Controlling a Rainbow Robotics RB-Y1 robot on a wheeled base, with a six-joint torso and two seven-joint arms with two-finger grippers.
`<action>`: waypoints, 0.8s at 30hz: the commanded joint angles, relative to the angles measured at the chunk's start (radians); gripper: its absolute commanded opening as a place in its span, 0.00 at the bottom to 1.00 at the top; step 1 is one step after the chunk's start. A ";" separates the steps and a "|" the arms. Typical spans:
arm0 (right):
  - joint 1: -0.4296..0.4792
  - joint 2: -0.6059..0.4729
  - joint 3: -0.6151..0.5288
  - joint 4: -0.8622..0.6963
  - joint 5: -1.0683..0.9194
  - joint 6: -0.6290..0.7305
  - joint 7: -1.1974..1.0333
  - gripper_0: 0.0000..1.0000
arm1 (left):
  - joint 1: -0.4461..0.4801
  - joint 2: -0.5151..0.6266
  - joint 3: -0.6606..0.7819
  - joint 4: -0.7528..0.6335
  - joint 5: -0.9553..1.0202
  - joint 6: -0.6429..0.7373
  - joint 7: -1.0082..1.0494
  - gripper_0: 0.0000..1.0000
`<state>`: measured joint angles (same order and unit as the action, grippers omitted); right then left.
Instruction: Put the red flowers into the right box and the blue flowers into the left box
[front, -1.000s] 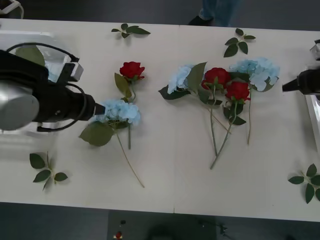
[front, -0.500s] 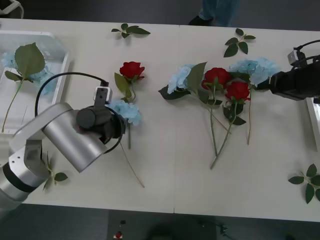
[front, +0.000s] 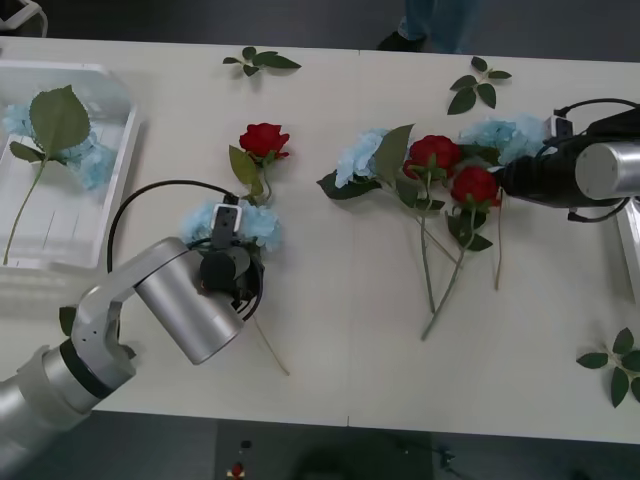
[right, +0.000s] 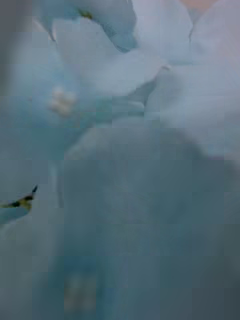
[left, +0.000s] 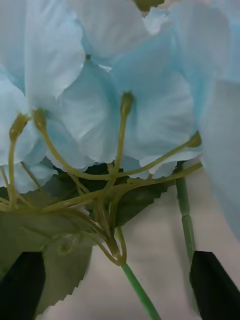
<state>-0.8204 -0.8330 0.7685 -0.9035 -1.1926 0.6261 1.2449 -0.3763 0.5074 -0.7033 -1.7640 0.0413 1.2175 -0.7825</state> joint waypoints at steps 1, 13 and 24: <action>-0.020 0.043 -0.014 0.066 0.062 -0.036 -0.058 1.00 | -0.030 -0.003 0.008 -0.014 -0.008 -0.013 0.023 0.56; -0.046 0.104 -0.014 0.137 0.102 -0.055 -0.073 0.00 | -0.029 -0.003 0.008 -0.005 -0.014 -0.016 0.019 0.15; -0.045 0.103 -0.014 0.126 0.104 -0.055 -0.073 0.00 | -0.029 0.045 0.004 -0.020 -0.061 -0.084 0.026 0.00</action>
<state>-0.8594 -0.7450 0.7531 -0.7597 -1.0904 0.5766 1.2010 -0.3763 0.5081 -0.7033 -1.7128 -0.0132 1.1393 -0.7821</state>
